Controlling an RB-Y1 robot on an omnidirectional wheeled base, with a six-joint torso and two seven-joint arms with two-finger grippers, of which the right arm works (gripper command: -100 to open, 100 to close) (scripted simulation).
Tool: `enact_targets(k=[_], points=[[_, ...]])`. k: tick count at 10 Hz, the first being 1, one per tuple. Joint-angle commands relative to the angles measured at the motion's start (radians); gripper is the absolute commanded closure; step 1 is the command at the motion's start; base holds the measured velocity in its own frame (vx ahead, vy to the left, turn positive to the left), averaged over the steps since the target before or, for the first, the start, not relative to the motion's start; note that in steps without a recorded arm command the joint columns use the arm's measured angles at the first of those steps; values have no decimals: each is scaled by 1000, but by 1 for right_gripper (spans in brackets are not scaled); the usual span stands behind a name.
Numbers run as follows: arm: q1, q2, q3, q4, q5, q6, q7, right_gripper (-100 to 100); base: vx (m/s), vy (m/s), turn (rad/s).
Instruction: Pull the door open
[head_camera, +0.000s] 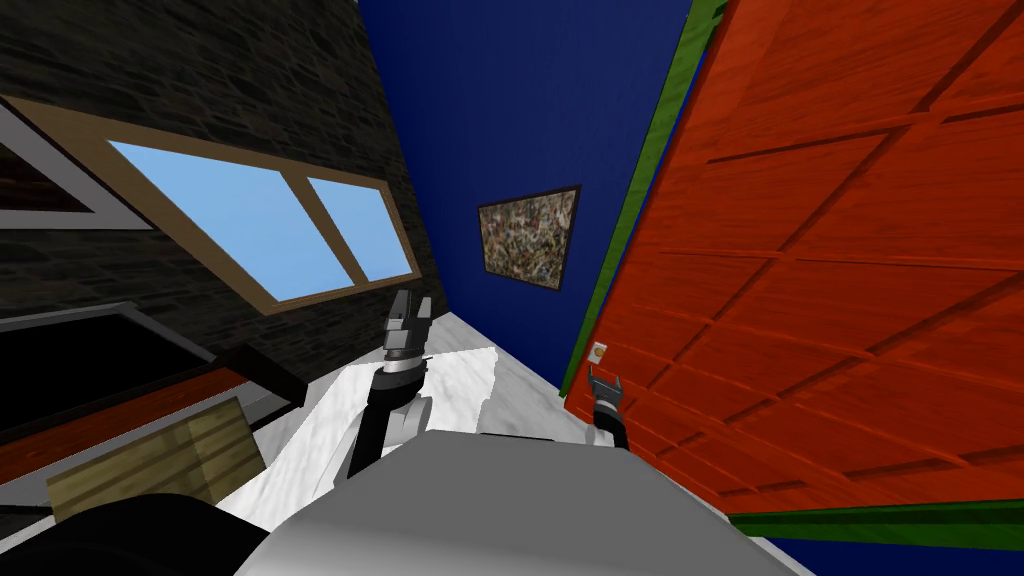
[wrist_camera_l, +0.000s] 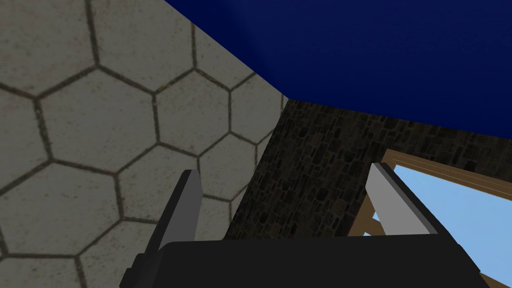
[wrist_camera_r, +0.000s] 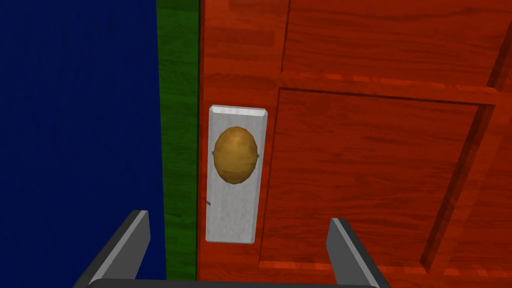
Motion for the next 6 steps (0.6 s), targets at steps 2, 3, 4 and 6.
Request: enact_targets(k=[2,3,4,6], points=[[31,-43,-3,-10,-5,1,-49,-100,204,-4,58],[40,-62,-3,-5,-7,-2,-71,-100,241,-5,80],[48,-81,-3,0,-9,-5,-92,-100,232,-5,60],[59,-106,-4,6,-11,-9,-120,-100,153,-7,34]])
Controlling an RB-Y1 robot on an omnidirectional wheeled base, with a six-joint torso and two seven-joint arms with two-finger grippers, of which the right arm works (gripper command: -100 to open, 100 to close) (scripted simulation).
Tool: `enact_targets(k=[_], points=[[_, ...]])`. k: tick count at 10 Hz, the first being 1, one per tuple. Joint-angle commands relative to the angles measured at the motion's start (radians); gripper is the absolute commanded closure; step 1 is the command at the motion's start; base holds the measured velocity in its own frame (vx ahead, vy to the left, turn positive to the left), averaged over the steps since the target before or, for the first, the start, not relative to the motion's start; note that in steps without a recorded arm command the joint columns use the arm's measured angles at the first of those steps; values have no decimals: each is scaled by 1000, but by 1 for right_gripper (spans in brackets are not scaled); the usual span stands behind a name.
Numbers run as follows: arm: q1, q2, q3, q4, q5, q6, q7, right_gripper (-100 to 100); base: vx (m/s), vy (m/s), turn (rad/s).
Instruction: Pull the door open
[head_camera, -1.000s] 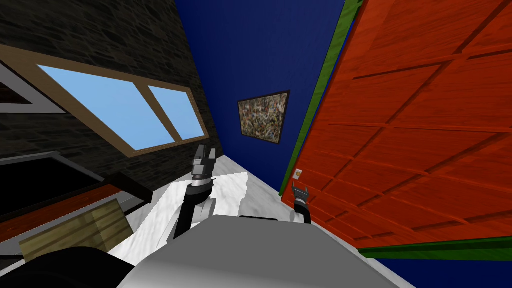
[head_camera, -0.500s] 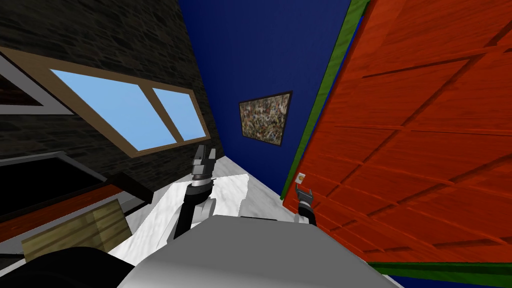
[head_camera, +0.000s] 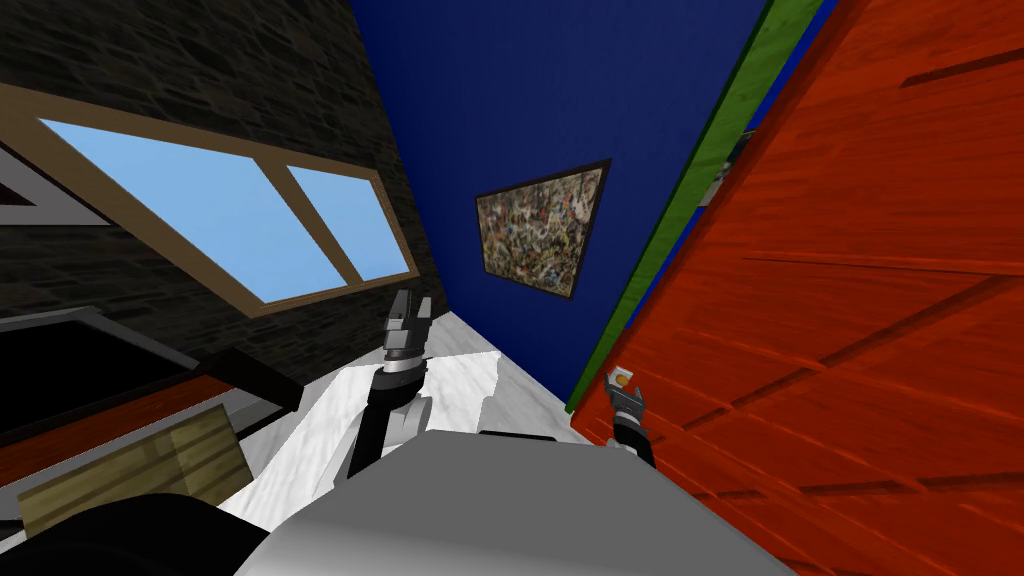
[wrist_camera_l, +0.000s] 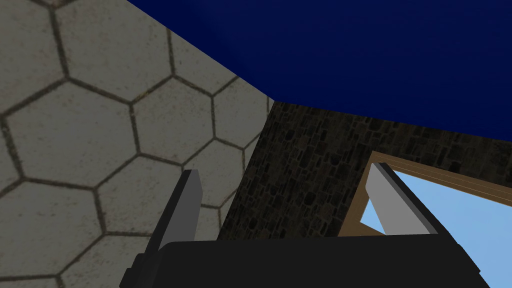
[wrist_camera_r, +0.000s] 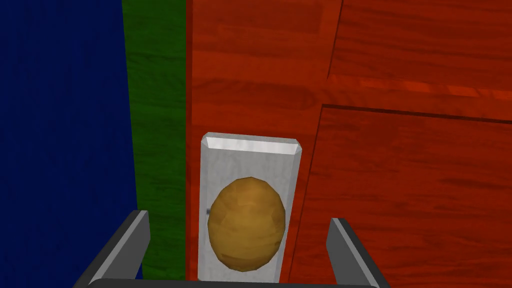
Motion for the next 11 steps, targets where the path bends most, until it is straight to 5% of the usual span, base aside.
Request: enact_targets(k=[1,2,3,8,11], points=[[7,-25,-1,11,-3,-5,-30,-100,160,3,59],[1,-14,-1,12,-1,-5,-17,-100,74,1,11],[1,-14,-1,12,-1,-5,-17,100,-16,-2,-22],[1,-14,-1,12,-1,-5,-17,100,-13,-2,2],[7,-24,32,1,17,-1,-44,100,-169,7,61]])
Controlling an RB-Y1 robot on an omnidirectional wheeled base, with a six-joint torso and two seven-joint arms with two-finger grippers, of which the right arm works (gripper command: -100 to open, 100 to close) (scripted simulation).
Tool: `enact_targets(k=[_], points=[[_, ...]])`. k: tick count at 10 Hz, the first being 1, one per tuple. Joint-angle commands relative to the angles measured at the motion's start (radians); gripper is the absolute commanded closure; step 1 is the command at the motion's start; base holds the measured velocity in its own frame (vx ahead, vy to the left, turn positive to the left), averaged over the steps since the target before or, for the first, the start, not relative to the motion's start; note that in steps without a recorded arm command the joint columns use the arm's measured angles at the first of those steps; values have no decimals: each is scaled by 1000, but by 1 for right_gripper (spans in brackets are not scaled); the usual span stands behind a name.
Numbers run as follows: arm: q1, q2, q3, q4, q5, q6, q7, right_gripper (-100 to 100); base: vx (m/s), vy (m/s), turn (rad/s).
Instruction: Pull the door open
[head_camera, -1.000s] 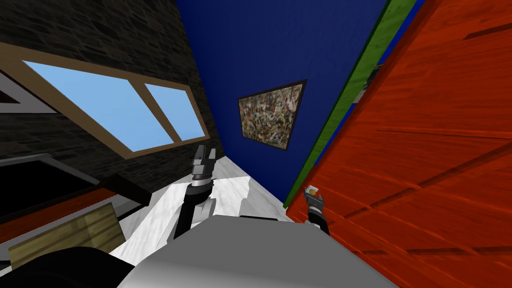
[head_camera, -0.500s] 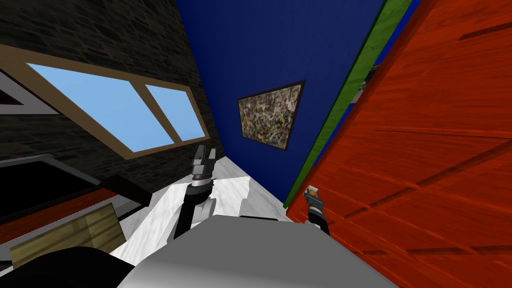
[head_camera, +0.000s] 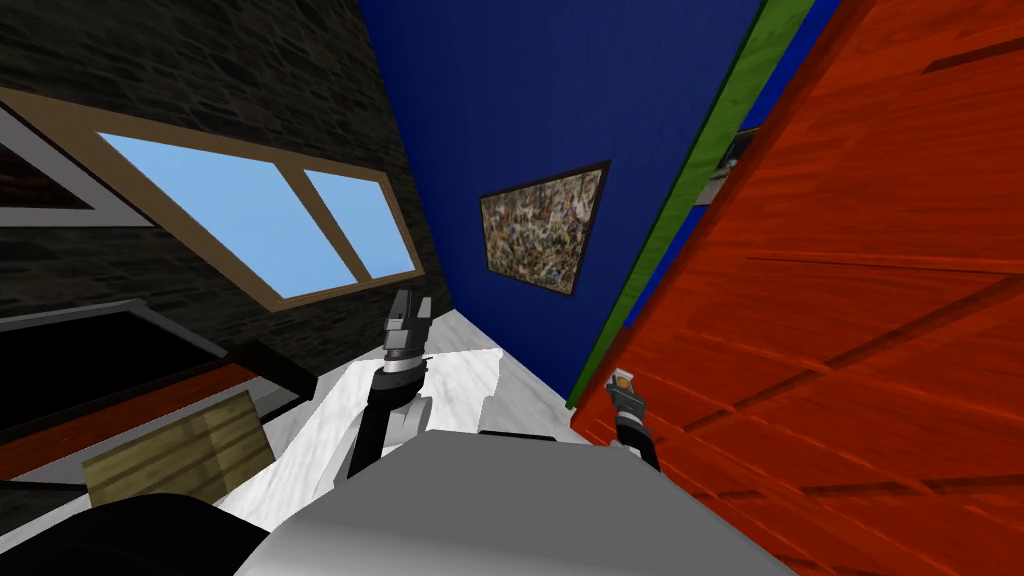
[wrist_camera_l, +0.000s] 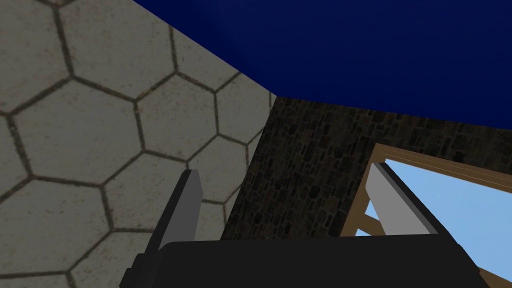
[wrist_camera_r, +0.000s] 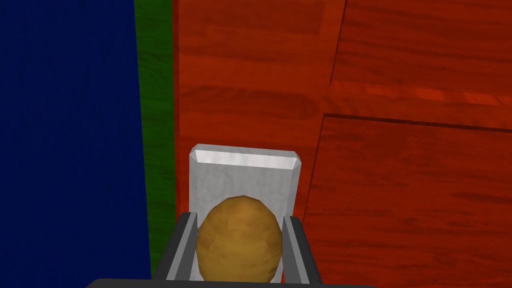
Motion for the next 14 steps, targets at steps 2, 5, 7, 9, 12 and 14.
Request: enact_targets(k=[2,5,7,9,12,14], points=[[9,-3,37,-11,21,3,-30,100,-230,3,68],[15,-14,73,-24,42,6,-62,100,-237,-13,82],[10,-16,76,-15,44,4,-65,100,-186,-11,48],[19,-25,107,-23,62,1,-89,100,-212,-22,74],[33,-46,154,-41,89,-6,-128,100,-248,-21,72],[41,-57,179,-51,105,-10,-149,100,-244,-10,59]])
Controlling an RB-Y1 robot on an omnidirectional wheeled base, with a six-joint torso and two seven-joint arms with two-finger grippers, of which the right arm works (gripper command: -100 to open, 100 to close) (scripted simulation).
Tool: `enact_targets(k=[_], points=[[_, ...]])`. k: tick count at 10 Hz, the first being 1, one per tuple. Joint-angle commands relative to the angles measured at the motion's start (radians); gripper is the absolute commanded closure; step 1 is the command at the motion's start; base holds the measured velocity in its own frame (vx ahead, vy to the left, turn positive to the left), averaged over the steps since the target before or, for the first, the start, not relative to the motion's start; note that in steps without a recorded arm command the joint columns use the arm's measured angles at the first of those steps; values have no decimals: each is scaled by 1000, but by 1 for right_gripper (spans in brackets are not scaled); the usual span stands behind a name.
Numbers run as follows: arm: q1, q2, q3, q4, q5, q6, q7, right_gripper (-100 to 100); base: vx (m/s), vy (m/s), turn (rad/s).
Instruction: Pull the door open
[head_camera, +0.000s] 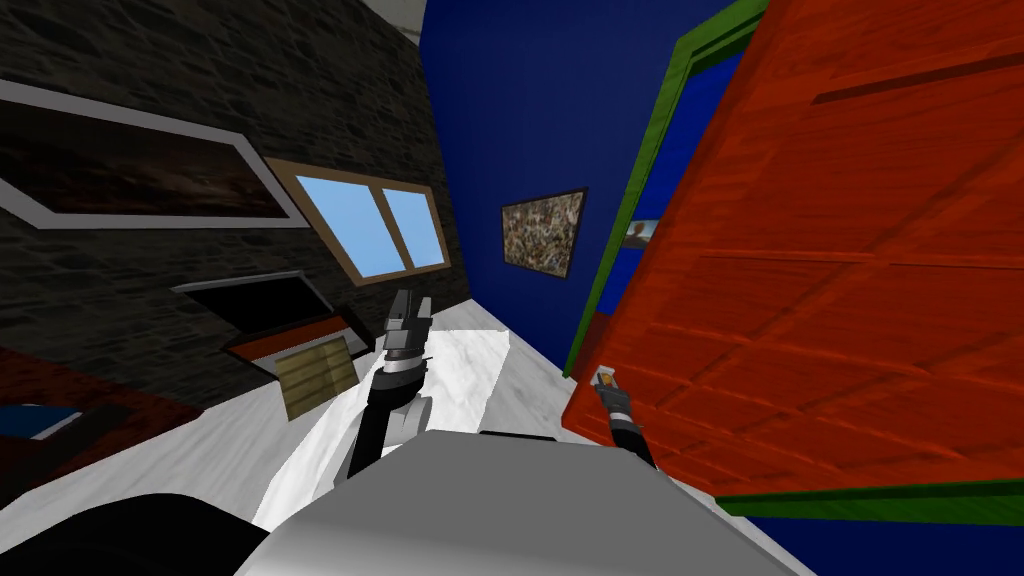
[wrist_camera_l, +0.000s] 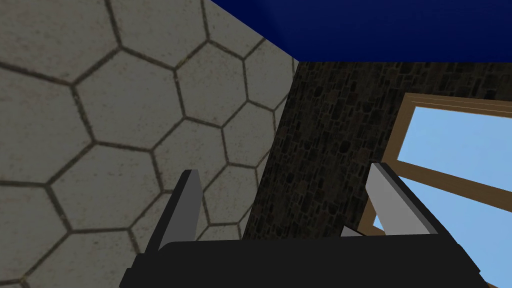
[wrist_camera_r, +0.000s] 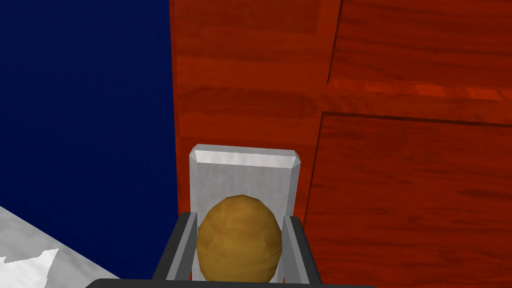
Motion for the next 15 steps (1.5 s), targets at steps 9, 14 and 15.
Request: enact_targets(k=[9,14,15], points=[[56,-81,106,-9,63,-78,-124,100,-220,-22,87],[79,-112,139,7,85,-129,-167,100,-153,-38,84],[86,-121,149,7,92,-143,-179,100,-204,-40,108]])
